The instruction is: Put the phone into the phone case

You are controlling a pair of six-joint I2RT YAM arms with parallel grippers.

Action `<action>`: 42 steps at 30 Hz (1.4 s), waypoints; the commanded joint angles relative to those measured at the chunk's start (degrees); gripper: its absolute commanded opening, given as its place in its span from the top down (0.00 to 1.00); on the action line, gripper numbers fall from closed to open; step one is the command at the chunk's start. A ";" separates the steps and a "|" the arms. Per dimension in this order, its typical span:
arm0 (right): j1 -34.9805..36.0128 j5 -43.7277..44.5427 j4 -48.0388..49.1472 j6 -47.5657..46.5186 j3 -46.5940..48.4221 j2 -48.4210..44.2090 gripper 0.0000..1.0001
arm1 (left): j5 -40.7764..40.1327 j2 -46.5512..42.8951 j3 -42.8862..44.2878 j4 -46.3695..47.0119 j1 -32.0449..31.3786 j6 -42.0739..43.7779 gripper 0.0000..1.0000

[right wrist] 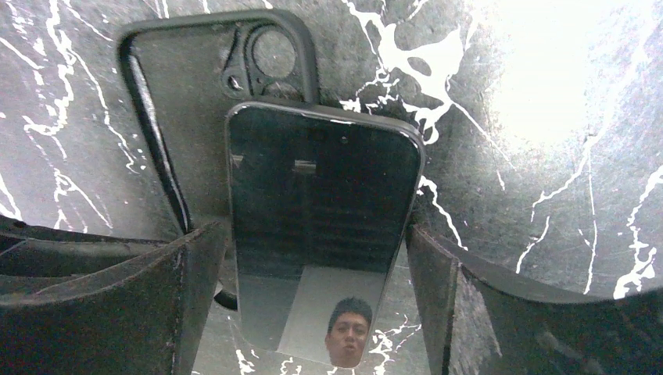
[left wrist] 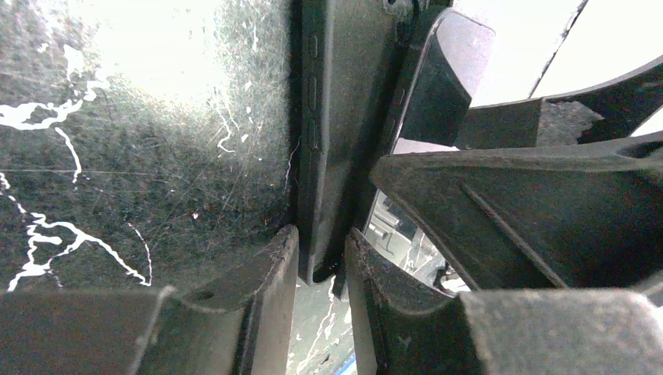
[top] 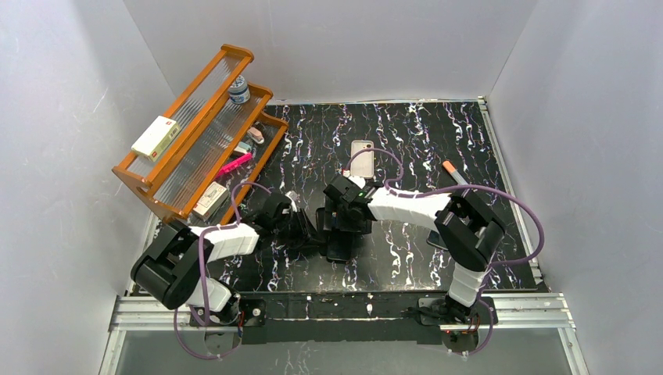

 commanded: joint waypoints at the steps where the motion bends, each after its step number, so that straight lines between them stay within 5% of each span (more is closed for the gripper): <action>1: 0.66 1.89 -1.87 0.89 1.98 0.58 0.10 | 1.76 0.15 -1.84 3.62 -0.76 -2.68 0.73; 9: 0.76 3.07 -1.77 0.33 1.22 0.86 0.43 | -3.28 -6.44 -1.51 -3.42 -0.94 -1.58 0.70; 13: 0.82 3.57 -1.84 -0.87 1.10 -0.10 0.50 | -7.32 -9.17 0.70 -9.68 -0.81 0.53 0.69; 36: 0.75 -0.13 5.57 -5.79 -1.48 -7.89 0.58 | -7.67 -5.27 4.37 -13.09 0.12 3.59 0.67; 42: 0.72 -0.39 15.72 -12.42 -3.46 -9.44 0.58 | -8.07 -6.93 5.67 -19.96 3.97 5.39 0.53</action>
